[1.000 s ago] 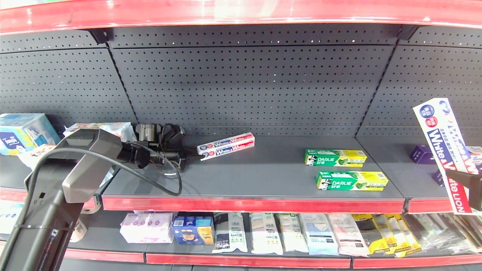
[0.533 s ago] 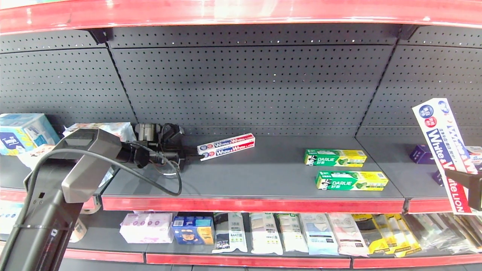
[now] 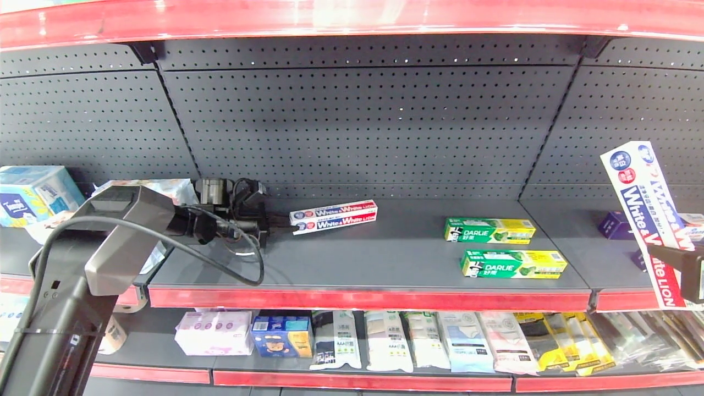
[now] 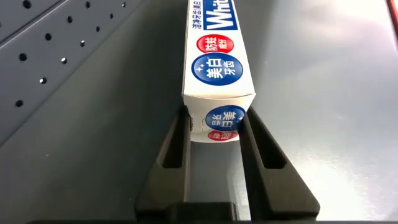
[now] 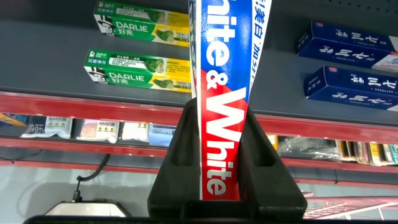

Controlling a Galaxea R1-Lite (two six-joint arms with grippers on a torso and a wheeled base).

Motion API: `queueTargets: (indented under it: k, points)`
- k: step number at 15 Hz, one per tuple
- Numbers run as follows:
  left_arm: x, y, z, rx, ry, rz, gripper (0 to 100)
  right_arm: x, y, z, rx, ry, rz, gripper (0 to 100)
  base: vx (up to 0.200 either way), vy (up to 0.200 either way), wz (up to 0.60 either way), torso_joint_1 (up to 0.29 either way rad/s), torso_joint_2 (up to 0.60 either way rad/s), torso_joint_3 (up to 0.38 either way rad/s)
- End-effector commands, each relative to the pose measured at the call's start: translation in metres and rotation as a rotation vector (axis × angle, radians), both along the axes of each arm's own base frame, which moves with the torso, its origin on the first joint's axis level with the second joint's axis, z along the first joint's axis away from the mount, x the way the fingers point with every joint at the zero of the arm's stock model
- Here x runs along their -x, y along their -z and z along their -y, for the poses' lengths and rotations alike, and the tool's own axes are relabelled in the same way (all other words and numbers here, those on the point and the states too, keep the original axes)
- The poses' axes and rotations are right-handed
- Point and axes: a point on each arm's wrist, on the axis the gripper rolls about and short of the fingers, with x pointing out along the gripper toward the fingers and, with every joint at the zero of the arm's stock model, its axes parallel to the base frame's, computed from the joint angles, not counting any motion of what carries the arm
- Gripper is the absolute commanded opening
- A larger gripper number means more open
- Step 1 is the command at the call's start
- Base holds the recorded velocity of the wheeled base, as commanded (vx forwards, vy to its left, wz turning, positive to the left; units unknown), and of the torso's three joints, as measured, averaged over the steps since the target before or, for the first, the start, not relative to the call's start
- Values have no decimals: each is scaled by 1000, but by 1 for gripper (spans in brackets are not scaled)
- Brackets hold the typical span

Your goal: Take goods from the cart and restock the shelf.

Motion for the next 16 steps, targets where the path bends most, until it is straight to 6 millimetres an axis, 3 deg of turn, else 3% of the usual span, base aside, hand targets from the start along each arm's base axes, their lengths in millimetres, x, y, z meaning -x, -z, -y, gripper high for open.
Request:
queueTargets:
  k: [1, 16]
  points:
    - [5, -6, -1, 4, 4, -3, 0, -3, 0, 0, -2, -2, -5, 0, 0, 0, 0, 0, 0, 0]
    - [39, -19, -7, 34, 42, -78, 0, -14, -6, -1, 2, -14, 1, 0, 0, 0, 0, 0, 0, 0]
